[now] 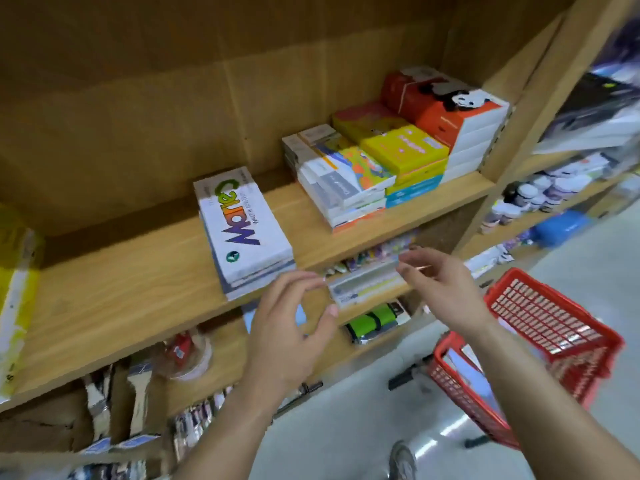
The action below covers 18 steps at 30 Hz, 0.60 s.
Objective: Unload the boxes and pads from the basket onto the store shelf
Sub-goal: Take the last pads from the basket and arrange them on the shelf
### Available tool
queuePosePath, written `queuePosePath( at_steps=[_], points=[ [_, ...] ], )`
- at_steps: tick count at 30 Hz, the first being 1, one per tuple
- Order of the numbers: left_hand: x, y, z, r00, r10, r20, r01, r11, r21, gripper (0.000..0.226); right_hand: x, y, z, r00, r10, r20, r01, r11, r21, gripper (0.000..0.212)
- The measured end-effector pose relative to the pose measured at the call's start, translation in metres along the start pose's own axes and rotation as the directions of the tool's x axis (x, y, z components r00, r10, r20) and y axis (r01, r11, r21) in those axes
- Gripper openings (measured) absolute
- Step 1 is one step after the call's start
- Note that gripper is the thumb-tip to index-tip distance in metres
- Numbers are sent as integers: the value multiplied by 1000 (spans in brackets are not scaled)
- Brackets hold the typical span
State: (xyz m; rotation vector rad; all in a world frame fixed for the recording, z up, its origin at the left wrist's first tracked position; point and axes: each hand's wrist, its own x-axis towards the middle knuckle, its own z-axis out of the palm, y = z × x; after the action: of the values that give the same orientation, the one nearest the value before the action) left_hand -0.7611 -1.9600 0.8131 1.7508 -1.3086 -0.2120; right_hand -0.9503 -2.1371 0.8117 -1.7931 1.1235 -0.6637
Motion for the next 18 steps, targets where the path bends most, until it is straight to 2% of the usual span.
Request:
queuePosePath(
  at_steps=[2,4,8,10,12,15,18],
  points=[
    [-1,4,51,982,-8,188,13,1000,-27,28,-18,56,-42,985,113,-130,-124,989,-80,3],
    [1,4,112,934,-21,357,29,999,-17,31,-38,118,-87,934,232,-273,-270,957,-109,9],
    [7,-5,214,808,-116,577,92,993,71,29,-66,220,-150,808,449,-381,-519,849,-99,13],
    [9,-10,264,743,-169,647,126,986,113,32,-68,271,-168,777,519,-356,-584,805,-101,16],
    [12,-16,311,701,-231,675,155,973,172,36,-59,318,-176,760,591,-271,-639,756,-143,25],
    [15,-34,376,666,-322,673,216,946,240,42,-40,384,-167,699,706,-110,-712,675,-192,43],
    [19,-59,441,660,-376,650,264,927,268,52,-17,447,-145,656,755,23,-732,643,-225,54]
  ],
)
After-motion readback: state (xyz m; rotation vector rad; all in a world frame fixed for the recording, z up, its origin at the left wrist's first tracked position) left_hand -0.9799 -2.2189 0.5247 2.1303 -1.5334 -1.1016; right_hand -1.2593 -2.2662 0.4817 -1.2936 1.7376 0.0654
